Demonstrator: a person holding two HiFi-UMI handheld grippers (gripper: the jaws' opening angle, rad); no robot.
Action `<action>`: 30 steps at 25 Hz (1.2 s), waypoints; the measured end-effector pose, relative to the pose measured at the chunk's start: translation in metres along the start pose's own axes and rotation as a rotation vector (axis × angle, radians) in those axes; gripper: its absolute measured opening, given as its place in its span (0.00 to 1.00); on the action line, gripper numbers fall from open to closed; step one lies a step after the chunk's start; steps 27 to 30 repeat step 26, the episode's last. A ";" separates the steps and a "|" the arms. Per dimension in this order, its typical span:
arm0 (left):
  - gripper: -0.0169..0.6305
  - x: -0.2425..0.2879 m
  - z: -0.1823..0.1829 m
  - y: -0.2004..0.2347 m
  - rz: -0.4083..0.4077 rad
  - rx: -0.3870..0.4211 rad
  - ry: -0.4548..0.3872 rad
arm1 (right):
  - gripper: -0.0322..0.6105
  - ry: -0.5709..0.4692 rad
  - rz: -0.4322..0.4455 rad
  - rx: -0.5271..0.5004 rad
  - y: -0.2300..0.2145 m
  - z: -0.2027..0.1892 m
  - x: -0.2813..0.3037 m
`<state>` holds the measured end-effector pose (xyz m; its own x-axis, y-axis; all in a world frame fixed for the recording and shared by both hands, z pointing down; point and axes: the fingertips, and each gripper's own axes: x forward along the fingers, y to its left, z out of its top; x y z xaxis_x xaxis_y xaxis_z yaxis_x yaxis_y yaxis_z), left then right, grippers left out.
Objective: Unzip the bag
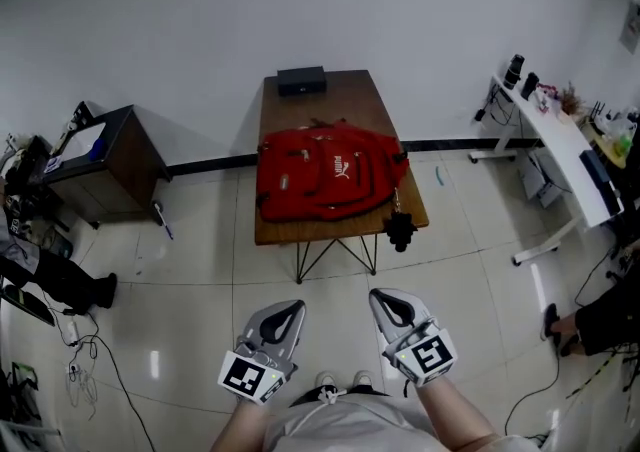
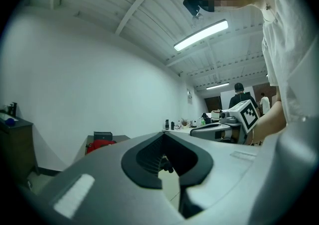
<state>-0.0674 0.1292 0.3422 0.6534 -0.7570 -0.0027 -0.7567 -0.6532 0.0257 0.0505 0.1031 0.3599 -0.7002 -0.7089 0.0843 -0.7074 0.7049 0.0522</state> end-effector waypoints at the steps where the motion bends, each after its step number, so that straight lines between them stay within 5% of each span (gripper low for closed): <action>1: 0.04 0.001 0.003 -0.002 0.002 0.007 -0.003 | 0.06 0.001 0.004 -0.003 0.000 0.001 -0.002; 14: 0.04 0.013 0.021 -0.008 0.043 0.015 -0.042 | 0.06 0.026 -0.006 0.059 -0.020 0.003 -0.008; 30: 0.04 0.019 0.022 0.000 0.079 0.031 -0.036 | 0.06 -0.005 0.014 0.001 -0.028 0.008 -0.003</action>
